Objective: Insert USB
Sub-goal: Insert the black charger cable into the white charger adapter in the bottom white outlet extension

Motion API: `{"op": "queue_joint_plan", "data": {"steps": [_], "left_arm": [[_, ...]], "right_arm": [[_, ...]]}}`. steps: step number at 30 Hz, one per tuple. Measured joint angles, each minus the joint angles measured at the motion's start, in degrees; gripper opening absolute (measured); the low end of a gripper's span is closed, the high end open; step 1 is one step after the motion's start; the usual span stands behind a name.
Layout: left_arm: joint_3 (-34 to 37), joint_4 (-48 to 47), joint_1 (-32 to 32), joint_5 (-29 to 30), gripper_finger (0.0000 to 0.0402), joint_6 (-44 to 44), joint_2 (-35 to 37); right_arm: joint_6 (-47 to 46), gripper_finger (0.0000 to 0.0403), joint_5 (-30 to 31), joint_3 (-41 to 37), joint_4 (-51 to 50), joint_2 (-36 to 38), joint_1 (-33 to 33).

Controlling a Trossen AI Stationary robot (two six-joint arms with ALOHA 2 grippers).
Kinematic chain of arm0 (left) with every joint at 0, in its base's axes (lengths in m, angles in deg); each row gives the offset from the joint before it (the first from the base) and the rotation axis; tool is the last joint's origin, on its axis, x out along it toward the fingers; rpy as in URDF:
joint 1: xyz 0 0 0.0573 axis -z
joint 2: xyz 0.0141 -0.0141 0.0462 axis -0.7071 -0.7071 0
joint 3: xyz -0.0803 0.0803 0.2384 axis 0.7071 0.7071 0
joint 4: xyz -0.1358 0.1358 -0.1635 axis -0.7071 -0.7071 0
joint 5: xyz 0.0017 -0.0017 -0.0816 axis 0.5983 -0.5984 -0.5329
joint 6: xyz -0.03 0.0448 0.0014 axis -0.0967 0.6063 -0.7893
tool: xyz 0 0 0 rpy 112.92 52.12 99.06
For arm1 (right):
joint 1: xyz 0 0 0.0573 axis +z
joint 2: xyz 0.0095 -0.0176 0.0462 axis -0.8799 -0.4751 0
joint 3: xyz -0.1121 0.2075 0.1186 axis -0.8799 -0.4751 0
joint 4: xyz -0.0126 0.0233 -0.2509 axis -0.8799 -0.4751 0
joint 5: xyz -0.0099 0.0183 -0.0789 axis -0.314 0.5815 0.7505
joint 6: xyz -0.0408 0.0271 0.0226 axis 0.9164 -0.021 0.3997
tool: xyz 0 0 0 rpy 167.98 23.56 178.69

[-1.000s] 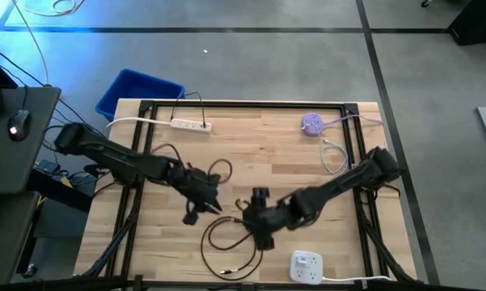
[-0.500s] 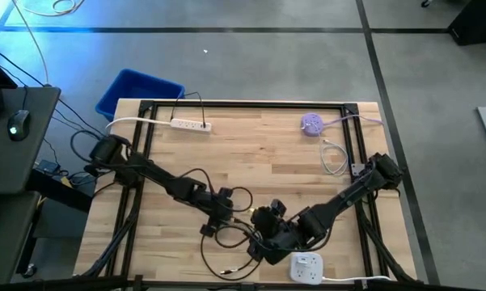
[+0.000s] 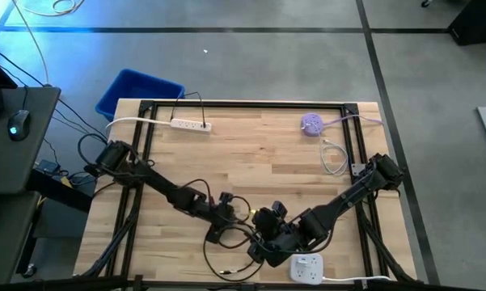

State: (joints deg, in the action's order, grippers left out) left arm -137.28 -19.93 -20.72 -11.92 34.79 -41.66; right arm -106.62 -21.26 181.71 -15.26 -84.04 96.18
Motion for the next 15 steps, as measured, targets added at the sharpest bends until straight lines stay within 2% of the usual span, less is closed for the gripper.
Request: {"op": "queue_joint_plan", "data": {"steps": [9, 15], "left_arm": [[-1.4, 2.77, 1.29, 4.92, 0.0143, 5.0, -0.28], [-1.29, 0.28, -0.43, 2.92, 0.0142, 4.25, -1.75]], "right_arm": [[0.48, 0.0204, -0.02, 0.0, 0.2, 0.0, 0.0], [0.46, 0.0203, -0.04, 0.02, 0.28, 0.0, -0.02]]}}
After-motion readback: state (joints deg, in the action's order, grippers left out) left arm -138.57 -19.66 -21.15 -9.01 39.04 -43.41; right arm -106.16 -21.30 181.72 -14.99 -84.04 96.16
